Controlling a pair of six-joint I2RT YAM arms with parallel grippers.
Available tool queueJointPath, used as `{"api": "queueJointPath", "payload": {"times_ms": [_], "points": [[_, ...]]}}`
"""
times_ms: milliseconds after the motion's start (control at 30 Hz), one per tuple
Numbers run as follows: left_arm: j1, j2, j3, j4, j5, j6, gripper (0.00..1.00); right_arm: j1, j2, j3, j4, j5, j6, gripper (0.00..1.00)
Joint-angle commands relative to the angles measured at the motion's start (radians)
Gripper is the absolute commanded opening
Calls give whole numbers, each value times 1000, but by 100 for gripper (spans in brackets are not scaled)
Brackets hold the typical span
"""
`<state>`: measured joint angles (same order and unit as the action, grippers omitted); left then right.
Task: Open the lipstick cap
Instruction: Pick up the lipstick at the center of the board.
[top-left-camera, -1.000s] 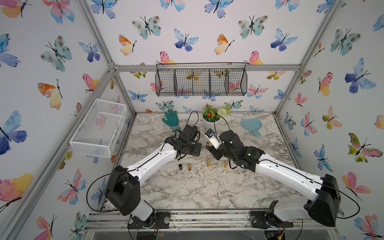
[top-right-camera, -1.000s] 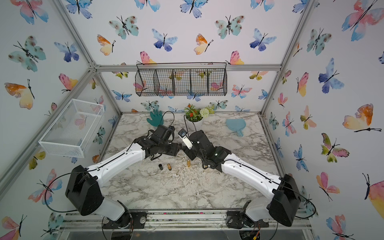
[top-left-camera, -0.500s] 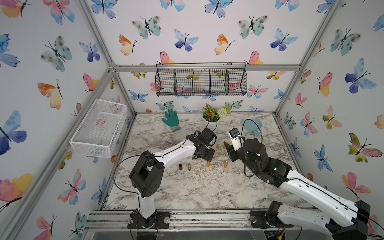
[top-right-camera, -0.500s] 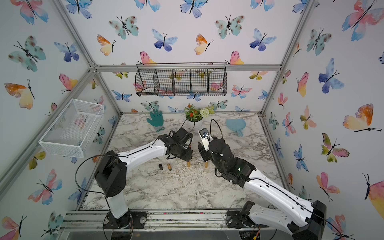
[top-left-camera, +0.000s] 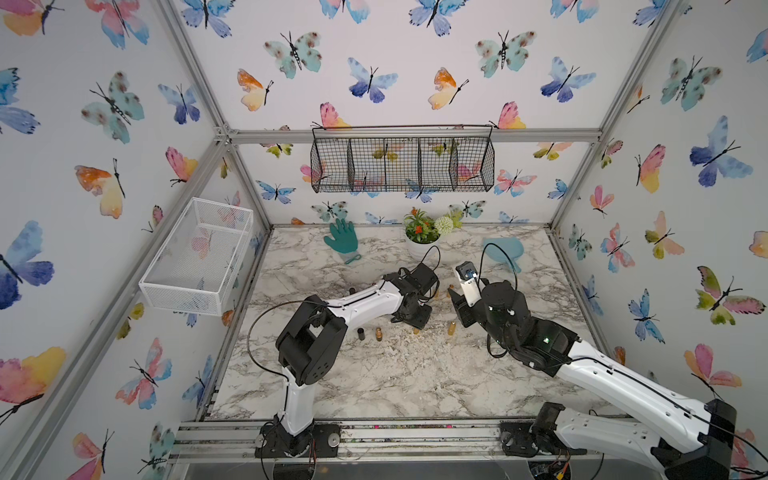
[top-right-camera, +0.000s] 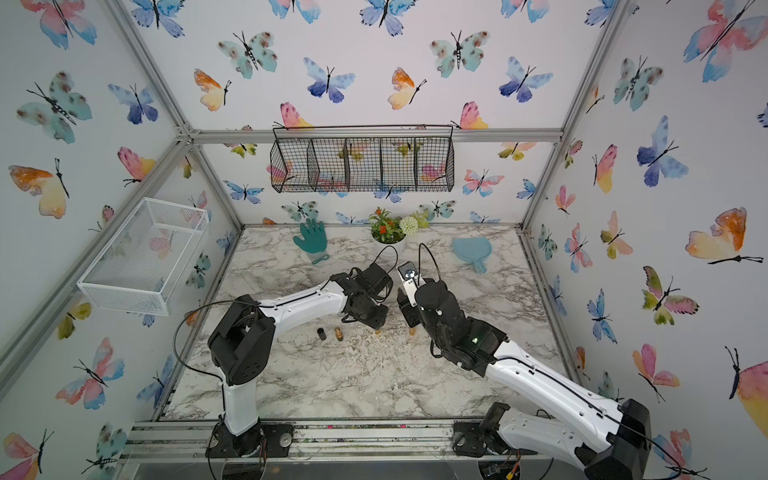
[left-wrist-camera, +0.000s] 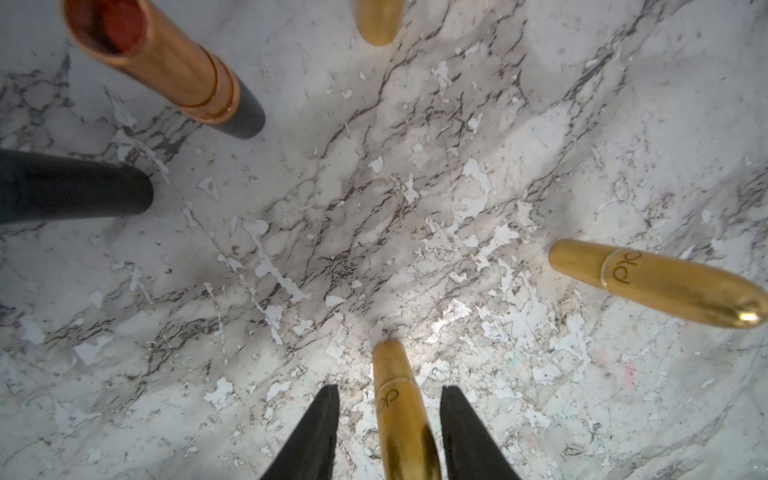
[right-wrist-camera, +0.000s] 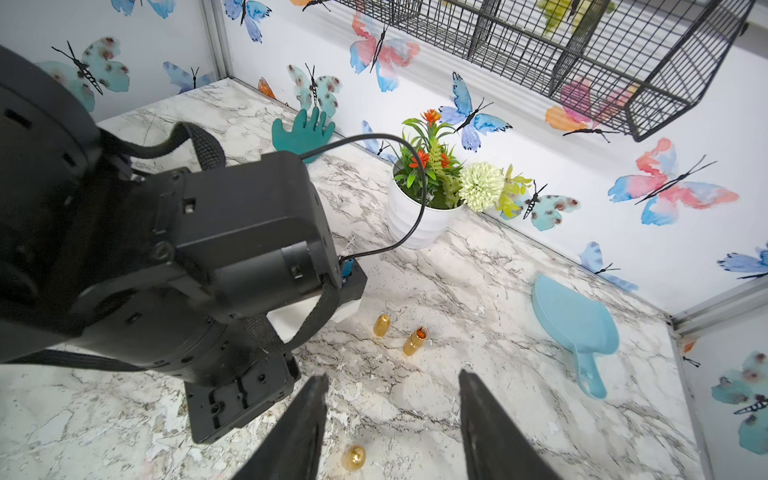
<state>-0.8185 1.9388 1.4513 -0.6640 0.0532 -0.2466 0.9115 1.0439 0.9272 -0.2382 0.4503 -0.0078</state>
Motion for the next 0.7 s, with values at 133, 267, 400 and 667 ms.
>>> {"api": "queueJointPath", "payload": {"times_ms": [133, 267, 400, 667], "points": [[-11, 15, 19, -37, -2, 7, 35, 4, 17, -18, 36, 16, 2, 53], [-13, 12, 18, -39, 5, 7, 22, 5, 32, -14, 41, 9, 0, 53], [-13, 18, 37, -72, 2, 9, 8, 4, 43, -11, 42, 1, -1, 53], [38, -93, 38, -126, 87, -5, 0, -2, 73, -21, 40, -62, -1, 51]]}}
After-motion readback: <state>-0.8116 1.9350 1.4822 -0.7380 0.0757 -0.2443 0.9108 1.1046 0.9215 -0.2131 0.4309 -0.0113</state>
